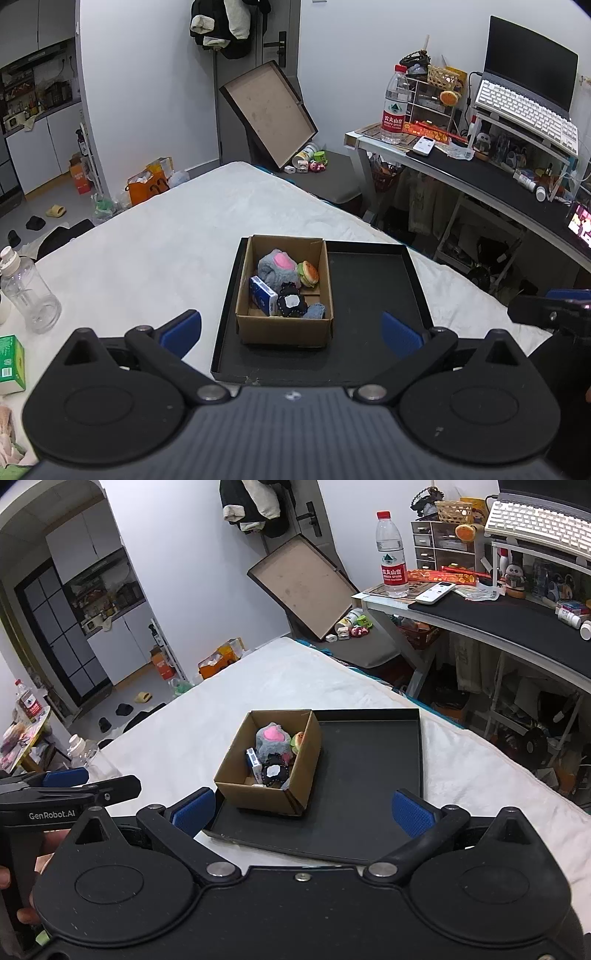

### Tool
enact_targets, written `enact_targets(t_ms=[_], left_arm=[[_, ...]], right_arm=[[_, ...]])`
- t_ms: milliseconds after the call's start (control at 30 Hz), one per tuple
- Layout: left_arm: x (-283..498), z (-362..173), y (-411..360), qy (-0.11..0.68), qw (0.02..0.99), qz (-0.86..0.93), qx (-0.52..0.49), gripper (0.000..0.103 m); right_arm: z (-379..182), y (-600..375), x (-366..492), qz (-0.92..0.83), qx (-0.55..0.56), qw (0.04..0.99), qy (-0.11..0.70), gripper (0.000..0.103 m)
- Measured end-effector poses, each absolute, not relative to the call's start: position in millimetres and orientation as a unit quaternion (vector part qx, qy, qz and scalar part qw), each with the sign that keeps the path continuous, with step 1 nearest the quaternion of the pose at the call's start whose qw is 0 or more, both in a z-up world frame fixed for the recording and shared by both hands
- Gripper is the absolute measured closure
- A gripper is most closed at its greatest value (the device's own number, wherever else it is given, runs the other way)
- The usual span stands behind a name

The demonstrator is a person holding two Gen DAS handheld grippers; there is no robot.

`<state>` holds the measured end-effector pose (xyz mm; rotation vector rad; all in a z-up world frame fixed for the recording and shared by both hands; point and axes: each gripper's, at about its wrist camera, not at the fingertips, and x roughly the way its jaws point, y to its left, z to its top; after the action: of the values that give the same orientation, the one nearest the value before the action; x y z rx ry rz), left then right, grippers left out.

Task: Organize soft objects

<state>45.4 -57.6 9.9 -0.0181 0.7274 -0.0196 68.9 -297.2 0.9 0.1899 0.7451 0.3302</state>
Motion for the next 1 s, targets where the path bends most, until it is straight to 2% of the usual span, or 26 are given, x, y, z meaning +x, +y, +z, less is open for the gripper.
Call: enact_targets(t_ms=[1000], left_arm=[[49.8, -0.1, -57.8, 0.367, 0.93, -0.012, -0.007, 0.0]], right_arm=[[-4.2, -297.2, 71.1, 0.168, 0.095, 0.912, 0.362, 0.0]])
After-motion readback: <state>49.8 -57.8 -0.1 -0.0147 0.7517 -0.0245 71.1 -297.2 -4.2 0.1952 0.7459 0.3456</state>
